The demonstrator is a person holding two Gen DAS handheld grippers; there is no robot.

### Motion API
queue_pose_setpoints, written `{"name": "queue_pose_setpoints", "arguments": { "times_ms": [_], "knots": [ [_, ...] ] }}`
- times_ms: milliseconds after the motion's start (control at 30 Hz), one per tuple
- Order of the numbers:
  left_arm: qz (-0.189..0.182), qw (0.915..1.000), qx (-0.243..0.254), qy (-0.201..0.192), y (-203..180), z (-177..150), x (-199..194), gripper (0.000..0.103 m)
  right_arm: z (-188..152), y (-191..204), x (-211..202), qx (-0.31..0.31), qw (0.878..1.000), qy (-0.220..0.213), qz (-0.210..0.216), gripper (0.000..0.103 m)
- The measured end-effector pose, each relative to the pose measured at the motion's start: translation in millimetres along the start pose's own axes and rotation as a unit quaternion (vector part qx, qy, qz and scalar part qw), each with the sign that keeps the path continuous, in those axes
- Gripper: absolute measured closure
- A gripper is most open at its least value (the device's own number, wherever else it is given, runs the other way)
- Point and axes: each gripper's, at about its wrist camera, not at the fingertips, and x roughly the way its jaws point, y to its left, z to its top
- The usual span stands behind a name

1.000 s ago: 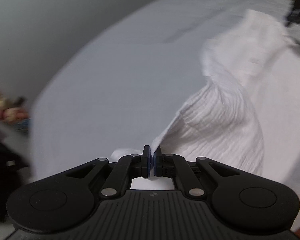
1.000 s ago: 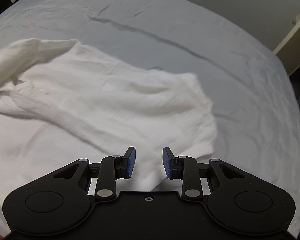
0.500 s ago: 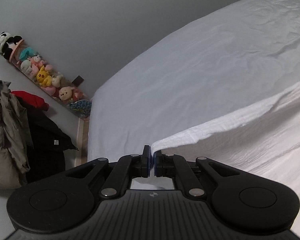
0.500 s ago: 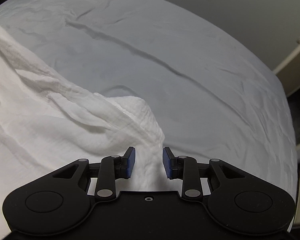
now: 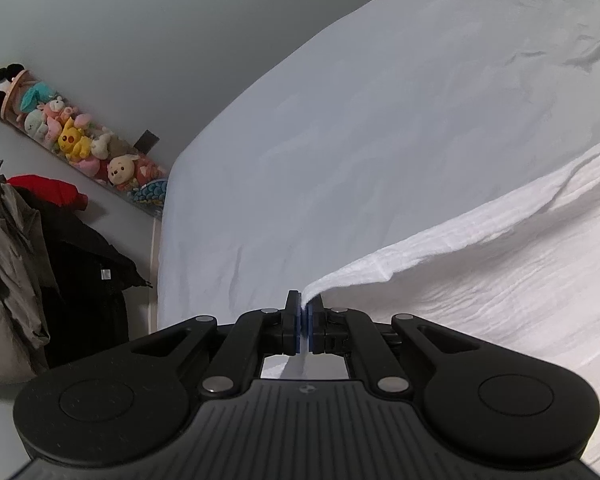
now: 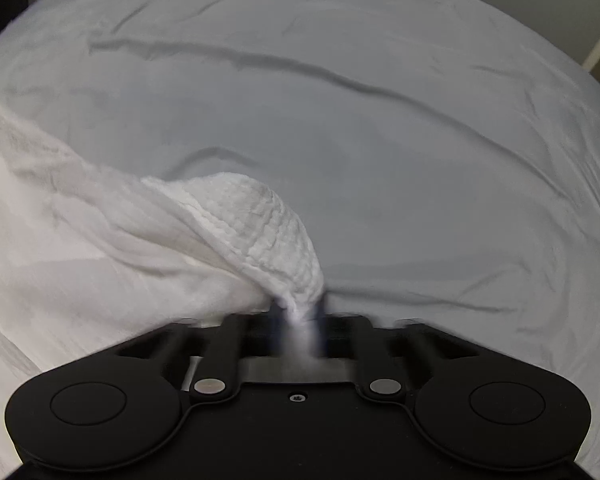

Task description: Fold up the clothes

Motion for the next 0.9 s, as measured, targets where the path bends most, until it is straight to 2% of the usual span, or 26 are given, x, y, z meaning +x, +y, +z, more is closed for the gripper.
{"name": "queue_pose_setpoints", "arguments": {
  "times_ms": [100, 233, 300, 433, 467, 667, 733, 800, 900],
  "knots": [
    [0.001, 0.9999, -0.004, -0.011, -6, 7, 3, 0.1, 8, -9, -19, 0.015, 0.998, -0.028, -0.056, 0.096],
    [0.032, 0.9989, -0.016, -0.029, -19, 22, 5, 0.1, 30, -6, -39, 0.007, 0.988, -0.061, -0.143, 0.097],
    [0.067, 0.9966, -0.028, -0.039, -26, 36, 8, 0.1, 41, -3, -43, 0.004, 0.981, -0.073, -0.178, 0.097],
    [0.14, 0.9867, -0.058, -0.06, -31, 62, 11, 0.1, 68, -4, -40, 0.009, 0.964, -0.097, -0.247, 0.097],
    [0.156, 0.9834, -0.067, -0.065, -30, 69, 11, 0.1, 74, -4, -38, 0.012, 0.961, -0.103, -0.257, 0.097],
    [0.223, 0.9696, -0.084, -0.056, -19, 96, 35, 0.099, 94, 3, 1, -0.007, 0.964, -0.096, -0.247, 0.096],
    [0.261, 0.9589, -0.087, -0.069, -19, 98, 39, 0.099, 94, 4, 12, -0.01, 0.959, -0.104, -0.262, 0.097],
    [0.268, 0.957, -0.086, -0.072, -20, 102, 44, 0.099, 94, 6, 21, -0.009, 0.954, -0.114, -0.277, 0.096],
    [0.233, 0.9689, -0.079, -0.027, -22, 106, 67, 0.095, 101, 9, 38, 0.004, 0.954, -0.111, -0.279, 0.096]
  ]
}}
